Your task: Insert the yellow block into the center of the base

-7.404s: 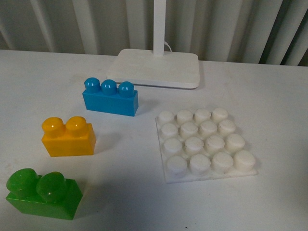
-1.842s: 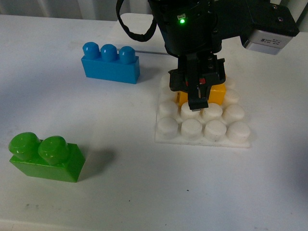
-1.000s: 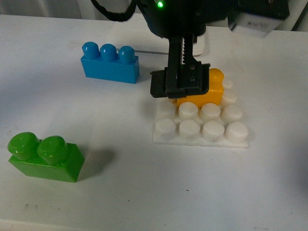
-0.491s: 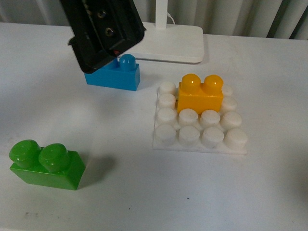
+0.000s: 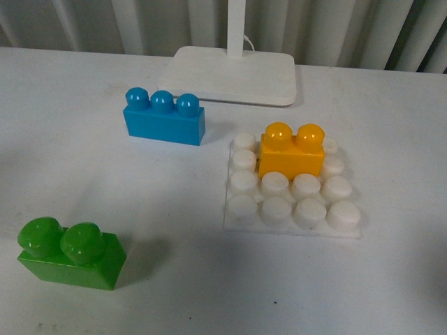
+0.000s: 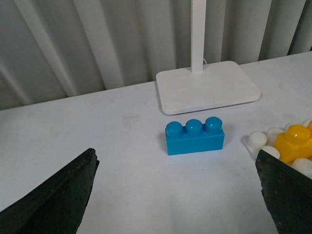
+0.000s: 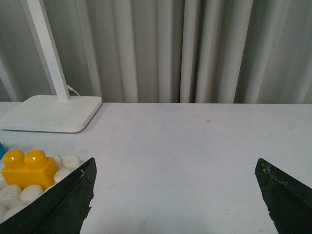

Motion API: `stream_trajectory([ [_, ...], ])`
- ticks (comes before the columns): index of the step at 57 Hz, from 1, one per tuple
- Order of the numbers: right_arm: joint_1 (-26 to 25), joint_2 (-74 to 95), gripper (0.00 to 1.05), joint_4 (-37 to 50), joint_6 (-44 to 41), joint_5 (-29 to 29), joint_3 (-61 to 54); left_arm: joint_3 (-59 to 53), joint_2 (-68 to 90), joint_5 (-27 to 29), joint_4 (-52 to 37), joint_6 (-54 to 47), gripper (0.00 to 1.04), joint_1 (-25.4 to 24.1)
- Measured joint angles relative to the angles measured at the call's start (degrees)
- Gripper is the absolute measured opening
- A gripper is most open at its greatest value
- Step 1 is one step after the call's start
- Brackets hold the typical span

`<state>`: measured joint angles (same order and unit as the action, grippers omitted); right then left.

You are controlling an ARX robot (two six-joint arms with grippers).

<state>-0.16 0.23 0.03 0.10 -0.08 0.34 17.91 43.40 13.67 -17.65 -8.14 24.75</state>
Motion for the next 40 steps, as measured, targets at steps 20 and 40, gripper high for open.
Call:
stream_trajectory([
  [20, 0.0, 0.0, 0.96, 0.0, 0.0, -0.1, 0.0, -8.2, -6.7, 4.9, -9.2, 7.2, 0.52, -5.7],
  [40, 0.0, 0.0, 0.96, 0.0, 0.0, 0.0, 0.0, -13.5, -17.4, -4.3, -3.7, 8.0, 0.04, -15.1],
])
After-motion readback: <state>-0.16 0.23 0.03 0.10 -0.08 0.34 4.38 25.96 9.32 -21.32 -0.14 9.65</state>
